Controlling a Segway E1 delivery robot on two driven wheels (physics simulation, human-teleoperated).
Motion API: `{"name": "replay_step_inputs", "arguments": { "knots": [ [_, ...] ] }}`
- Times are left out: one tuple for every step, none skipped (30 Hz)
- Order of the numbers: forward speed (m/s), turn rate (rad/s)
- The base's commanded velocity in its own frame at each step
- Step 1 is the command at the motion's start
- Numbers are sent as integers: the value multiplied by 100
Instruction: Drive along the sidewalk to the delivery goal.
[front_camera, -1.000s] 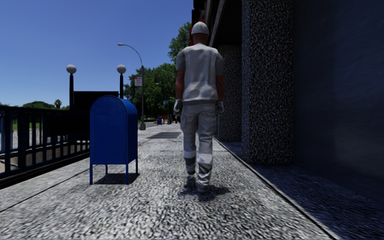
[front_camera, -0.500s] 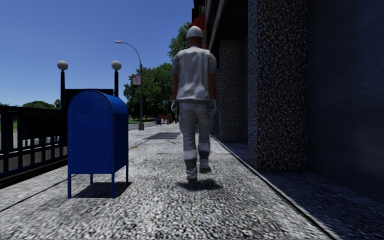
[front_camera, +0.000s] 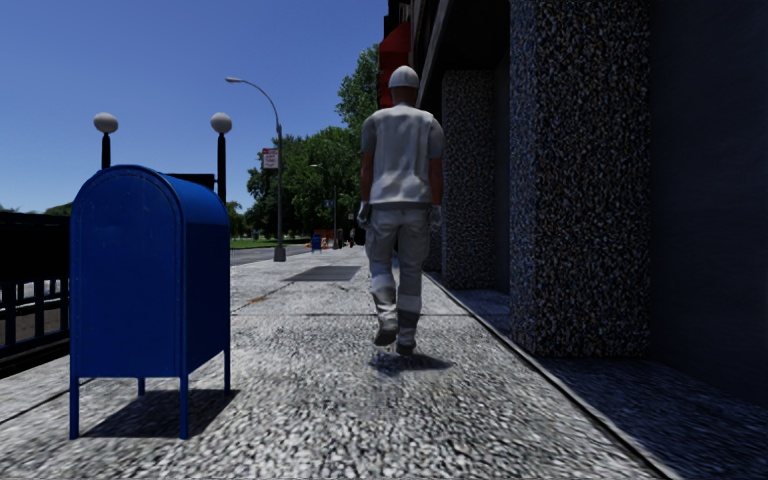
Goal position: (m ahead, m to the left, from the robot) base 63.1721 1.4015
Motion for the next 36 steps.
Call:
{"name": "replay_step_inputs", "arguments": {
  "knots": [
    [91, 0],
    [91, 0],
    [91, 0],
    [91, 0],
    [91, 0],
    [91, 0],
    [91, 0],
    [91, 0],
    [91, 0],
    [91, 0],
    [91, 0],
    [91, 0],
    [91, 0],
    [91, 0],
    [91, 0],
    [91, 0],
    [91, 0],
    [91, 0],
    [91, 0],
    [91, 0],
    [91, 0],
    [91, 0],
    [91, 0],
    [91, 0],
    [91, 0],
    [91, 0],
    [91, 0],
    [91, 0],
    [91, 0],
    [91, 0],
    [91, 0],
    [91, 0],
    [92, 0],
    [92, 0],
    [92, 0],
    [92, 0]
  ]
}}
